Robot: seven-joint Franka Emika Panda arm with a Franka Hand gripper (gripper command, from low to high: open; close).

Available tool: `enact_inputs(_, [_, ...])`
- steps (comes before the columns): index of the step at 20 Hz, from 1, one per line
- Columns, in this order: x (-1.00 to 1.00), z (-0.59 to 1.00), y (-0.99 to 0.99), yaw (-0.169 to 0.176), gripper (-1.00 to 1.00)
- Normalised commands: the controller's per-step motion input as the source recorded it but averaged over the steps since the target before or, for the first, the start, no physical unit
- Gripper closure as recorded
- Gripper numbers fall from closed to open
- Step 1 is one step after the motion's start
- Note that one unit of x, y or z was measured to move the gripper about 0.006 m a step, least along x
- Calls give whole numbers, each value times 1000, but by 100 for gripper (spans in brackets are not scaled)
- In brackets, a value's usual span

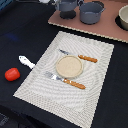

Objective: Place the pan onto the stove and place the fish and sausage into the pan.

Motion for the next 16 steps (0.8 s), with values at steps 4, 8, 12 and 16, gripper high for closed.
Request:
enact_inputs(4, [284, -109, 312, -24, 100])
enact_inputs(8, [17, -203, 82, -2, 100])
enact_inputs(12, [-4, -219, 41, 0, 100])
enact_inputs(16, [4, -204, 196, 0, 100])
